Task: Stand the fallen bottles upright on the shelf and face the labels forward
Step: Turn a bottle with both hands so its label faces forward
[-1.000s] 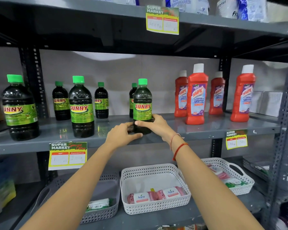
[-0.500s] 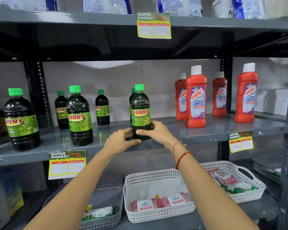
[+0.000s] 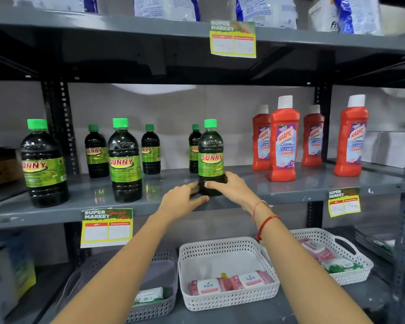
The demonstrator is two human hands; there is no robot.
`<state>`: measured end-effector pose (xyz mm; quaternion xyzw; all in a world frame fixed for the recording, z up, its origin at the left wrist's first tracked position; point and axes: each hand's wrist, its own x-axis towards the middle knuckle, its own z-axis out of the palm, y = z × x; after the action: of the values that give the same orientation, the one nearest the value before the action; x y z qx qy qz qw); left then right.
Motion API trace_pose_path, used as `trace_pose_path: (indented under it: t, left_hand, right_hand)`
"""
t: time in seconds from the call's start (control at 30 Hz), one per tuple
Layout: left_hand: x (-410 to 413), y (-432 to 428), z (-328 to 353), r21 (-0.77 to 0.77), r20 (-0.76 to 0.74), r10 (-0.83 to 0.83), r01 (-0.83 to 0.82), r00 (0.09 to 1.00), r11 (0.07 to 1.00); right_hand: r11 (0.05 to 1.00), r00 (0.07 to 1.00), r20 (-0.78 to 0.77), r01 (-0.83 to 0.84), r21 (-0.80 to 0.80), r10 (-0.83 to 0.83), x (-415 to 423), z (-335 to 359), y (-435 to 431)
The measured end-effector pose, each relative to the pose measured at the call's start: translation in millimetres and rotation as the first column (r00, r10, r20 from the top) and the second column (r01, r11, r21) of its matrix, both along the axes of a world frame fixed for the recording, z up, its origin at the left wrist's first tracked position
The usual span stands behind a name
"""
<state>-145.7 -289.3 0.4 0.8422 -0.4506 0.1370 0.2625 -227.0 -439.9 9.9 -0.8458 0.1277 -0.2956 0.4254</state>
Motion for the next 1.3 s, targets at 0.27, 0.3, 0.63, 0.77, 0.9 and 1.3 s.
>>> trace_pose_path:
  t: [0.27,0.3,0.63,0.77,0.9,1.3]
  left_hand:
    - [-5,57,-13,-0.478,0.107,0.064,-0.005,0.992,0.878]
    - [-2,73,-12,-0.584,0.120,0.099,-0.011,0.988,0.812]
    - [76,171,3,-0.588,-0.090,0.086,-0.123,0.992,0.799]
    - [91,169,8,-0.309,-0.272,-0.114,0.026,0.956,0.951]
    - [95,165,7,-0.339,-0.302,-0.185,0.076,0.935,0.938]
    - [90,155,8,-0.400,-0.256,-0.183,0.068,0.949,0.914]
  right_hand:
    - [0.926,0.768,0.533,0.367,0.090,-0.356,-10,-25,43]
    - [0.912,0.710,0.607,0.405,0.062,-0.357,-8,-27,55]
    - [0.992,0.965,0.245,-0.066,-0.108,0.091,72,-4,160]
    - [0.990,0.971,0.192,-0.139,-0.022,0.141,94,-1,167]
    - [0.991,0.975,0.175,-0.135,-0.020,0.136,99,-5,165]
    - [0.993,0.974,0.195,-0.109,-0.040,0.115,94,-6,159]
